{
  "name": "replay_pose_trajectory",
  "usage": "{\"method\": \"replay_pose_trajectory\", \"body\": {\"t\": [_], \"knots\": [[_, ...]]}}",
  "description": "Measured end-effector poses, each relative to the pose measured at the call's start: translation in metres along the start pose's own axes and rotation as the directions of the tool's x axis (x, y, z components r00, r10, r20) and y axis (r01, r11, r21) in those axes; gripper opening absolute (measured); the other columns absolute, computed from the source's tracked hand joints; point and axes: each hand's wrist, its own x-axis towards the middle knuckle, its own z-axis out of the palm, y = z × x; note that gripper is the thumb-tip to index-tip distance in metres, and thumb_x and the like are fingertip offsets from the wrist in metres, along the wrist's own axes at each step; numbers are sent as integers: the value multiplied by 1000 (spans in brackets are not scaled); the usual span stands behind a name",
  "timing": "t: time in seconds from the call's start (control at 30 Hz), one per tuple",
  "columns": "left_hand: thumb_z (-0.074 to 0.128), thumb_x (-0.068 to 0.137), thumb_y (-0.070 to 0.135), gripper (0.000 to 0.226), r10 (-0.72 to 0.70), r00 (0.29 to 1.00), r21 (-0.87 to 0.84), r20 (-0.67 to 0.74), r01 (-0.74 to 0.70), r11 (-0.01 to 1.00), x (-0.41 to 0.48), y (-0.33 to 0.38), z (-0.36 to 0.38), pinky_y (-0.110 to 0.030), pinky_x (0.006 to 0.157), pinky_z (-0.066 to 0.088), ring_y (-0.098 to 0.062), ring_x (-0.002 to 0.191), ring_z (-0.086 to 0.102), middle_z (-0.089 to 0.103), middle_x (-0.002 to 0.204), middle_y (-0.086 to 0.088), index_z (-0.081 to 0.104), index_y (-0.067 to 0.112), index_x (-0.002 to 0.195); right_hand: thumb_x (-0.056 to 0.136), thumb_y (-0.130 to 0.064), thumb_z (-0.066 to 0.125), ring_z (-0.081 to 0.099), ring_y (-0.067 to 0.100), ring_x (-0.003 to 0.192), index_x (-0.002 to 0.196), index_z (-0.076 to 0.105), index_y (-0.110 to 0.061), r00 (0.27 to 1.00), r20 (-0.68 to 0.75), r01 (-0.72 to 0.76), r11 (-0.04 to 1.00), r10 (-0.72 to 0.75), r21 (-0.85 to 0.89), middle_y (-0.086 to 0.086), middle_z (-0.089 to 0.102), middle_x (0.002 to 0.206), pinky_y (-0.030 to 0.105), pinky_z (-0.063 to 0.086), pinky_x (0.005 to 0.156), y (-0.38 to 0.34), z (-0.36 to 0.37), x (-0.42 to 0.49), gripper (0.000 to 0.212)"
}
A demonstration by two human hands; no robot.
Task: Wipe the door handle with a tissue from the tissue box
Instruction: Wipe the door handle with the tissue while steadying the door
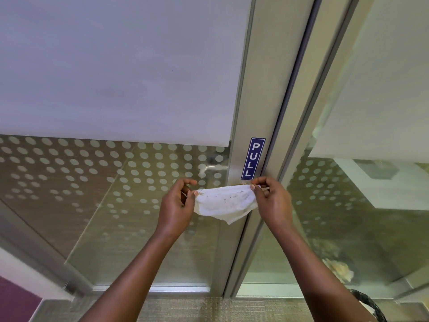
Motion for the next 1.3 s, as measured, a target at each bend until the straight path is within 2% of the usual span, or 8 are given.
{"method": "replay_pose_trajectory", "body": {"t": [0.17, 0.53, 0.67, 0.77, 0.93, 1.03, 1.17, 1.3], "knots": [[65, 103, 10, 21, -41, 998, 116, -54, 47, 992, 3, -4, 4, -19, 55, 46, -5, 61, 57, 64, 83, 9, 64, 29, 112, 92, -20, 70, 59, -4, 72, 89, 70, -28, 999, 40, 33, 992, -28, -125, -15, 69, 85, 7, 35, 54, -8, 3, 5, 9], [67, 99, 10, 12, -58, 997, 272, -47, 69, 960, -4, -18, 3, -32, 70, 53, -13, 90, 66, 68, 99, 7, 67, 19, 107, 94, -19, 62, 62, 27, 80, 102, 73, -13, 965, 56, 243, 795, -256, -556, 7, 68, 95, 35, 49, 65, -9, 2, -16, 15], [63, 97, 2, 21, 13, 996, 338, -84, 16, 941, -3, -17, -3, -31, 69, 50, -18, 95, 65, 65, 110, 5, 67, 13, 114, 93, -21, 65, 61, 26, 92, 113, 68, -12, 885, 94, 443, 764, -456, -469, 7, 68, 105, 35, 48, 76, -19, 14, -33, 22], [68, 93, -2, 22, 228, 972, 401, -51, -189, 896, 4, -1, -7, -40, 74, 55, -20, 94, 64, 66, 108, -1, 69, 7, 113, 96, -30, 61, 59, 25, 101, 121, 62, -11, 832, 262, 554, 740, -488, -381, 7, 67, 112, 39, 47, 84, -19, 34, -41, 32], [75, 86, 5, 28, 620, 751, 536, 229, -628, 564, 44, 44, -1, -45, 78, 53, -33, 97, 62, 65, 110, -16, 71, 2, 113, 95, -36, 52, 60, 30, 90, 117, 63, -8, 810, 410, 579, 676, -418, -455, 9, 66, 99, 43, 47, 78, -8, 69, -46, 37], [80, 84, 12, 41, 724, 564, 574, 396, -768, 285, 75, 69, 8, -50, 97, 45, -40, 117, 60, 65, 129, -24, 70, 3, 123, 96, -39, 48, 56, 31, 79, 101, 65, -13, 820, 385, 572, 589, -423, -571, 9, 63, 85, 42, 43, 72, -4, 80, -46, 32], [64, 94, 22, 50, 782, 267, 575, 563, -807, -139, 118, 97, 21, -54, 124, 24, -39, 151, 41, 44, 162, -23, 60, 7, 142, 99, -44, 43, 55, 30, 67, 89, 63, -14, 843, 326, 531, 573, -427, -624, 9, 62, 76, 41, 44, 64, -13, 90, -46, 37], [54, 99, 25, 63, 799, 169, 618, 576, -730, -292, 141, 98, 34, -56, 129, 12, -37, 157, 31, 33, 169, -20, 43, 9, 159, 96, -41, 49, 59, 27, 58, 83, 63, -13, 913, 305, 407, 576, -270, -709, 7, 65, 69, 36, 44, 60, -43, 111, -48, 34]]}}
